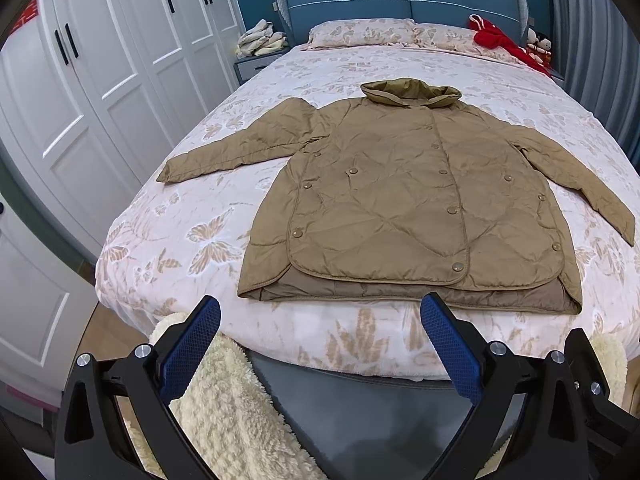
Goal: Fold large clothes
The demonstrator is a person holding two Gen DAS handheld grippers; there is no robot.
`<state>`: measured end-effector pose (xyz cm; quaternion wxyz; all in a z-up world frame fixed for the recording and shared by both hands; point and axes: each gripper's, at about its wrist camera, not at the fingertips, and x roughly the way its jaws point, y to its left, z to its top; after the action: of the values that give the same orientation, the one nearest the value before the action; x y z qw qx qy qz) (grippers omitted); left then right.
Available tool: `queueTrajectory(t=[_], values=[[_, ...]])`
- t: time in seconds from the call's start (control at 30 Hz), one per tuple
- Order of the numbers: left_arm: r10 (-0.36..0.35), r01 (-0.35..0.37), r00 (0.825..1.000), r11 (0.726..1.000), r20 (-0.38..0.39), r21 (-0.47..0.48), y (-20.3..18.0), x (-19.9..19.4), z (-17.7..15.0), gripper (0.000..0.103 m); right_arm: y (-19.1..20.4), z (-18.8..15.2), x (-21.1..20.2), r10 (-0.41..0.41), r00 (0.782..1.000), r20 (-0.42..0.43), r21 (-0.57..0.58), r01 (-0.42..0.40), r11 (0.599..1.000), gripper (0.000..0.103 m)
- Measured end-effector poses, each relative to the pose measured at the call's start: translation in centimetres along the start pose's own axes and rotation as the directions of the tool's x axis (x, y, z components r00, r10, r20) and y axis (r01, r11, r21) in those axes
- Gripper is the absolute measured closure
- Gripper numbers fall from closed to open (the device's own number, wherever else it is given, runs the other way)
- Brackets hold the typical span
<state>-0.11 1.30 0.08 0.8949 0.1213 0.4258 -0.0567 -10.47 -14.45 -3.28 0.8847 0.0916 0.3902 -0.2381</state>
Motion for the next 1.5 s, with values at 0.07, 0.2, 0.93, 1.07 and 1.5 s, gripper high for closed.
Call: queueTrajectory(t=[0.07, 0.2, 0.93, 1.07, 1.5], values=[[0.0, 0.0, 1.0, 1.0, 0.0, -0.001, 0.0, 0.08, -0.07, 0.005, -0.02, 0.0, -0.03, 0.001, 1.0, 0.0, 0.001, -0.001, 1.0, 0.005], [0.0, 0.0, 1.0, 1.0, 0.0, -0.001, 0.02, 0.1, -0.03, 0.005, -0.01, -0.01, 0.03, 0.001, 1.0, 0.001, 0.001, -0.001, 1.0, 0.005], [-0.002, 0.002, 1.0, 1.0, -0.001, -0.006, 0.3, 0.3, -0.24, 0.005, 0.02, -0.01, 0.04, 0.002, 1.0, -0.001, 0.002, -0.002, 1.0, 0.005], [-0.001, 0.001, 1.0, 1.0, -0.004, -0.007, 0.37, 0.37, -0.26, 0.005, 0.1, -0.02, 0.04, 0.001, 1.0, -0.002, 0.001, -0.001, 1.0, 0.005], [0.0, 0.0, 1.0, 1.0, -0.004, -0.008, 0.43, 0.45, -0.3, 0.005, 0.04, -0.06, 0.18, 0.002, 1.0, -0.001, 0.002, -0.002, 1.0, 0.005]])
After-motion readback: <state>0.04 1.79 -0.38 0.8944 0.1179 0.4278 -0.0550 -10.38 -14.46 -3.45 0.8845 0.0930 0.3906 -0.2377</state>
